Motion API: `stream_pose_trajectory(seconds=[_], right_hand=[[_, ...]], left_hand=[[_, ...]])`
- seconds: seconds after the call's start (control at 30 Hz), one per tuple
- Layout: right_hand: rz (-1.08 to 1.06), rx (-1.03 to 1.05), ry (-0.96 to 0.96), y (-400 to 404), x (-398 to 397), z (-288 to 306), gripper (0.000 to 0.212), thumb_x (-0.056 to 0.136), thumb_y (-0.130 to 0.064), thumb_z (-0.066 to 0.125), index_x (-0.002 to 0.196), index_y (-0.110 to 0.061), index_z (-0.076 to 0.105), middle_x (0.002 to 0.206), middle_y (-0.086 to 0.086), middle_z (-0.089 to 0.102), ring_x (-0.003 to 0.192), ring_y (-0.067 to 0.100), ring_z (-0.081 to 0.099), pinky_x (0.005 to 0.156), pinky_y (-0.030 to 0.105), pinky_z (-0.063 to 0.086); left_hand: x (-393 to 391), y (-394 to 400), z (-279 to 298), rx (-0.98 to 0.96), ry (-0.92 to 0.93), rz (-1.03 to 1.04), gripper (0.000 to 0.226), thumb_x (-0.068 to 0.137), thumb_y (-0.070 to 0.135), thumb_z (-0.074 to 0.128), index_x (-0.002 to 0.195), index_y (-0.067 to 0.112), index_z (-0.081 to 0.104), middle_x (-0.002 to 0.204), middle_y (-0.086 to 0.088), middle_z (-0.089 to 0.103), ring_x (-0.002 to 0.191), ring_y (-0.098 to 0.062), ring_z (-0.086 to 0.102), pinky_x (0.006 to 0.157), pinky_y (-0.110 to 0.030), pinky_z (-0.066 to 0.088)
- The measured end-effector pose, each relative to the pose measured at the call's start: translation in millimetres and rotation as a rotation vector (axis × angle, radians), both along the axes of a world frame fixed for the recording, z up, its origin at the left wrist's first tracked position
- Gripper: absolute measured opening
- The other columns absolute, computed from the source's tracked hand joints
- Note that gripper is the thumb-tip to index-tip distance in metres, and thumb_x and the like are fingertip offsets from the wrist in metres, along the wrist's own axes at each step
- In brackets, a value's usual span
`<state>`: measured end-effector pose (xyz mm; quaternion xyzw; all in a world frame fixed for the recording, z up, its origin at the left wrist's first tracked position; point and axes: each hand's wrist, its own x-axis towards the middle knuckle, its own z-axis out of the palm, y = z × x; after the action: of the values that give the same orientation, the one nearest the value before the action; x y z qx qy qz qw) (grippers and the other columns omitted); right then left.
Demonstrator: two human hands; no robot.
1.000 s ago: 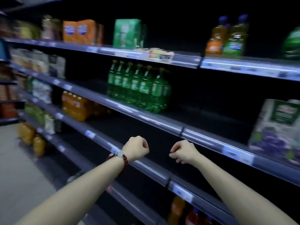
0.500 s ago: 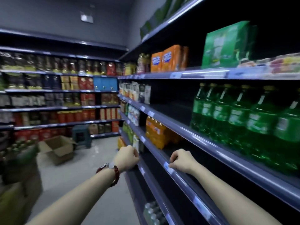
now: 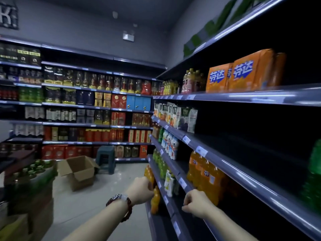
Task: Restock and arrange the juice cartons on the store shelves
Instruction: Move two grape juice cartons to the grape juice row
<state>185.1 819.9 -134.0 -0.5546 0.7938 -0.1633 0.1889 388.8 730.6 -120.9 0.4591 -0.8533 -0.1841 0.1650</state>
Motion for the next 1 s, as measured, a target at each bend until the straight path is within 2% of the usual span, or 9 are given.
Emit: stream_pose_trajectory(seconds=[0.07,0.23,0.33,0.5,0.67,0.73,0.83,0.93,1.0], right_hand=[[-0.002,0.010,0.002,-42,1,5,0.020,0.073,-0.031,0.070,0.087,-0.017,0.071,0.091,0.000,0.070,0.083,0.016,0.068,0.078,0.037,0.059],[-0.049,0.008,-0.025,-137,-4,36,0.013,0.077,-0.032,0.072,0.083,-0.020,0.070,0.081,-0.004,0.067,0.074,0.008,0.065,0.069,0.025,0.055],[-0.092,-0.039,0.008,-179,-14,47,0.007,0.078,-0.027,0.068,0.080,-0.020,0.068,0.081,-0.001,0.069,0.068,0.012,0.065,0.064,0.026,0.056],[-0.155,-0.105,0.054,-245,-42,57,0.007,0.079,-0.026,0.067,0.081,-0.021,0.070,0.075,-0.006,0.067,0.071,0.009,0.064,0.065,0.023,0.053],[-0.198,-0.178,0.052,-325,-83,66,0.008,0.081,-0.022,0.069,0.075,-0.019,0.065,0.072,0.000,0.067,0.066,0.016,0.067,0.065,0.031,0.058],[-0.193,-0.210,0.057,-359,-101,74,0.009,0.082,-0.021,0.068,0.076,-0.017,0.064,0.072,0.003,0.067,0.064,0.019,0.066,0.068,0.034,0.058],[-0.217,-0.252,0.106,-409,-134,100,0.010,0.082,-0.024,0.068,0.077,-0.015,0.068,0.070,0.002,0.068,0.057,0.016,0.064,0.062,0.028,0.056],[-0.270,-0.316,0.130,-450,-165,126,0.015,0.082,-0.023,0.068,0.086,-0.009,0.072,0.077,0.005,0.069,0.068,0.020,0.066,0.070,0.032,0.057],[-0.313,-0.334,0.138,-472,-181,133,0.018,0.083,-0.023,0.068,0.089,-0.007,0.073,0.084,0.008,0.071,0.074,0.019,0.065,0.077,0.034,0.057]], left_hand=[[-4,-47,-1,0.027,-0.003,-0.045,0.004,0.079,0.016,0.056,0.075,0.018,0.058,0.081,-0.004,0.063,0.078,-0.020,0.063,0.068,-0.030,0.051],[-18,-167,8,0.120,-0.027,-0.174,0.003,0.082,0.017,0.056,0.078,0.016,0.055,0.082,-0.003,0.056,0.074,-0.016,0.052,0.065,-0.027,0.041],[-36,-225,6,0.133,-0.029,-0.190,0.006,0.081,0.014,0.053,0.075,0.016,0.055,0.077,-0.005,0.055,0.069,-0.017,0.052,0.062,-0.028,0.041],[-75,-303,3,0.210,-0.079,-0.294,0.033,0.083,0.014,0.055,0.052,0.019,0.047,0.054,0.003,0.049,0.045,-0.005,0.045,0.048,-0.018,0.036],[-124,-375,4,0.153,-0.151,-0.357,0.014,0.081,0.013,0.053,0.068,0.015,0.053,0.069,-0.002,0.055,0.062,-0.015,0.050,0.057,-0.025,0.040],[-145,-403,16,0.103,-0.161,-0.379,0.017,0.082,0.014,0.053,0.065,0.013,0.050,0.066,-0.003,0.052,0.057,-0.015,0.047,0.054,-0.026,0.039],[-181,-448,46,0.054,-0.169,-0.405,0.019,0.085,0.015,0.053,0.066,0.013,0.054,0.068,-0.004,0.056,0.057,-0.014,0.050,0.054,-0.024,0.042],[-213,-491,72,-0.007,-0.126,-0.445,0.015,0.087,0.018,0.054,0.080,0.009,0.065,0.082,-0.008,0.065,0.074,-0.018,0.059,0.069,-0.029,0.051],[-230,-516,81,-0.014,-0.087,-0.465,0.022,0.089,0.018,0.055,0.093,0.003,0.070,0.091,-0.010,0.070,0.080,-0.017,0.062,0.070,-0.026,0.050]])
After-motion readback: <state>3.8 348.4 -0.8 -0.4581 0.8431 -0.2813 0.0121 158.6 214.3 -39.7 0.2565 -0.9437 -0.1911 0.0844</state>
